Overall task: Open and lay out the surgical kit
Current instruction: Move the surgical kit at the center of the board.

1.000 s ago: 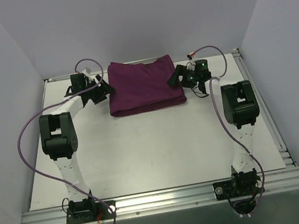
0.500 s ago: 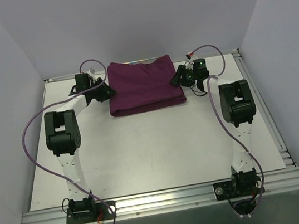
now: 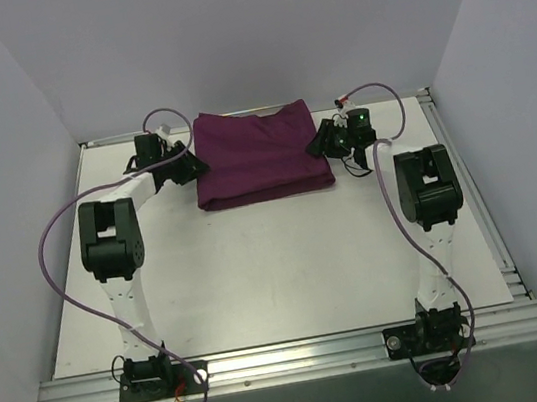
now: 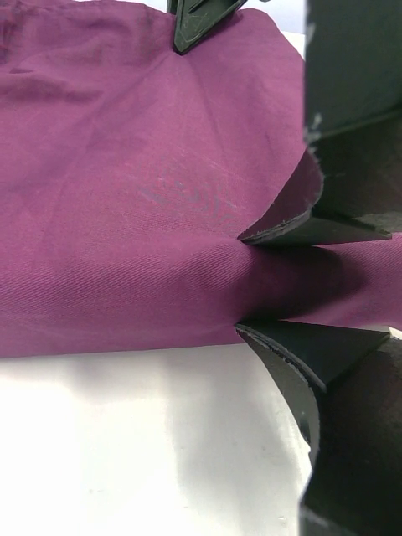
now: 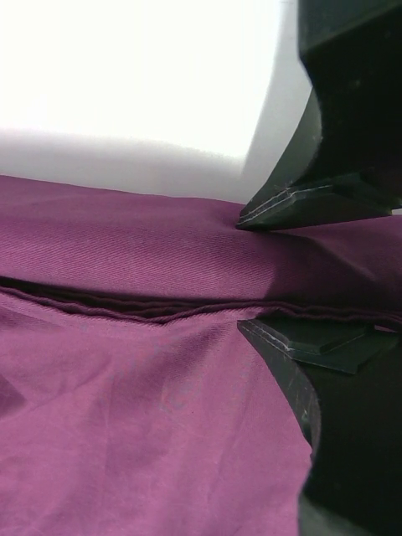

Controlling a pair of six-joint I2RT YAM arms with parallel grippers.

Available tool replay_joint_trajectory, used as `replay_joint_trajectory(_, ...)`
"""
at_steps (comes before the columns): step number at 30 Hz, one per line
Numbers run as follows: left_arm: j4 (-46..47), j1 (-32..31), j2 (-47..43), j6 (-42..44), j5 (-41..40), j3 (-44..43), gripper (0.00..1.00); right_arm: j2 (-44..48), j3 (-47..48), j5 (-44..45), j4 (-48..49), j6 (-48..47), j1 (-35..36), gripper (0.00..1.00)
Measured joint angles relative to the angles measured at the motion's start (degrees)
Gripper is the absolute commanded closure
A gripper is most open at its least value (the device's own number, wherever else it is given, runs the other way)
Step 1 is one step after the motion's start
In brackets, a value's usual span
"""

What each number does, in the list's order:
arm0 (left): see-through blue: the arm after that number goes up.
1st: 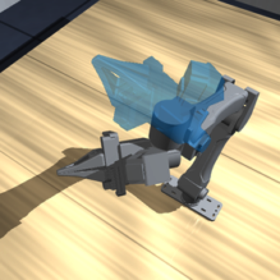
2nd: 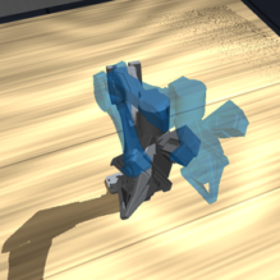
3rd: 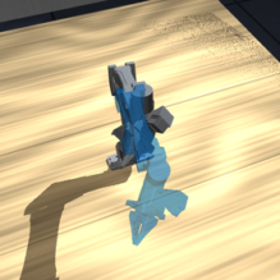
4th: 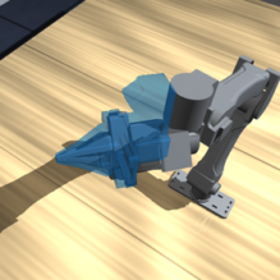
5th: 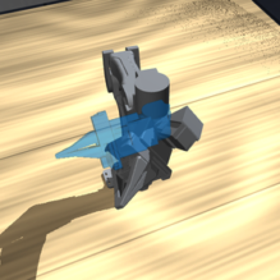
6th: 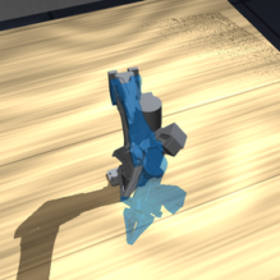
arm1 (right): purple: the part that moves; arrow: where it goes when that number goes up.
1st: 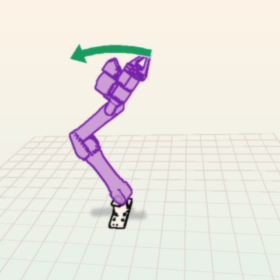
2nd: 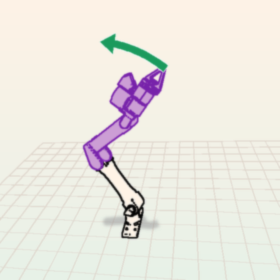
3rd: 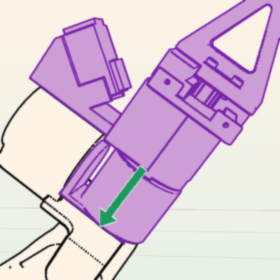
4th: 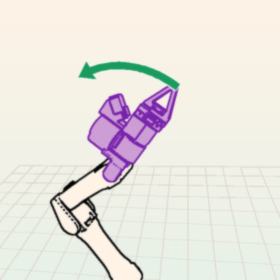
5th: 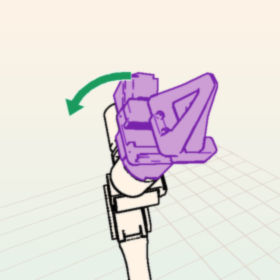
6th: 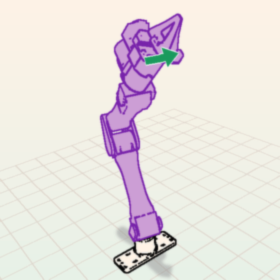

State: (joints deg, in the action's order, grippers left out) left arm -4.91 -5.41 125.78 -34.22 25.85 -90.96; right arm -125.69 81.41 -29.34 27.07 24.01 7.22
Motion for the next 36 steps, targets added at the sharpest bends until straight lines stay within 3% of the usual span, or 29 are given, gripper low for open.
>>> replay_joint_trajectory(9, 1.46, -0.15, -4.13, 0.28, 0.39, 6.36, 0.98, 6.38, -9.03, 1.46, 1.11, -0.04, 0.76, 0.96)
replay_joint_trajectory(28, 1.42, -3.02, -17.75, 0.35, -0.94, 23.93, 0.96, 22.6, -26.45, 5.81, -3.54, -0.48, 2.05, 0.93)
replay_joint_trajectory(29, 1.09, -3.15, -18.12, 0.37, -0.98, 24.24, 0.91, 22.97, -26.86, 6.03, -3.54, -0.46, 2.1, 0.89)
replay_joint_trajectory(31, 0.57, -3.23, -18.36, 0.52, -1.18, 24.3, 0.72, 23.54, -27.58, 6.4, -3.5, -0.48, 2.25, 0.68)
replay_joint_trajectory(32, 0.42, -3.23, -18.47, 0.61, -1.33, 24.3, 0.51, 23.67, -27.67, 6.47, -3.61, -0.57, 2.32, 0.48)
replay_joint_trajectory(33, 0.39, -3.3, -18.8, 0.66, -1.64, 24.61, 0.42, 23.69, -27.65, 6.36, -3.72, -0.66, 2.36, 0.4)
replay_joint_trajectory(35, 0.13, -3.54, -20.02, 0.22, -1.66, 25.81, 0.28, 23.76, -27.45, 5.79, -4.24, -0.87, 2.91, 0.2)
replay_joint_trajectory(36, -0.24, -3.91, -21.35, 0.17, -1.86, 26.8, 0.26, 23.87, -27.21, 5.88, -4.98, -1.05, 3.45, 0.15)
